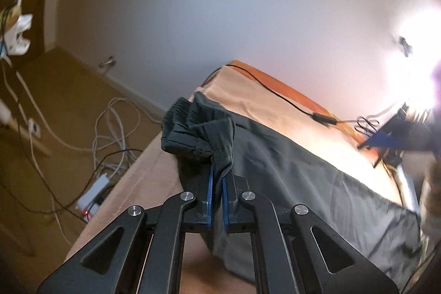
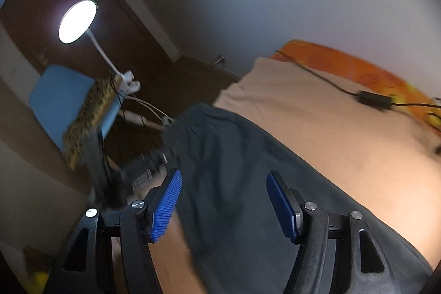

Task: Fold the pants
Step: 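Grasp the waistband with the right tool while the left tool holds it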

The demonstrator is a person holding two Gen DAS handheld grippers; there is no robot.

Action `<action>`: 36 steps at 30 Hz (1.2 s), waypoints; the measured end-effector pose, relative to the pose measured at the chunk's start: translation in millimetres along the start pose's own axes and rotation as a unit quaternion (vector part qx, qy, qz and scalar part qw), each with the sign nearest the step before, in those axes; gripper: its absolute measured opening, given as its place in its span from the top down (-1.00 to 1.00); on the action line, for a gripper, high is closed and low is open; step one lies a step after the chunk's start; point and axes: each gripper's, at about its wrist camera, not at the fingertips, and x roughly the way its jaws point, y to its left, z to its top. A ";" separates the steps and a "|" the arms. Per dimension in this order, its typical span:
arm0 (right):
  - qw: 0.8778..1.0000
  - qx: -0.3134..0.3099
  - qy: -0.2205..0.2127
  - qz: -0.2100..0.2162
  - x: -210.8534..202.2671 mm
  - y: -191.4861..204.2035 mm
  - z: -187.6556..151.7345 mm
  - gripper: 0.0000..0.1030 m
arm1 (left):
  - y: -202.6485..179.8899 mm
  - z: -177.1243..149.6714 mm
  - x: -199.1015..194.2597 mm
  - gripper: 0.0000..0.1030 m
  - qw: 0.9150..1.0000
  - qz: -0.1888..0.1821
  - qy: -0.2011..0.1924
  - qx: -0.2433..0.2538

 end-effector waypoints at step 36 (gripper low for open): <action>0.983 -0.050 0.160 -0.073 189.6 38.6 69.3 0.38 | -24.6 -6.1 21.7 0.93 0.997 -0.039 0.028 0.062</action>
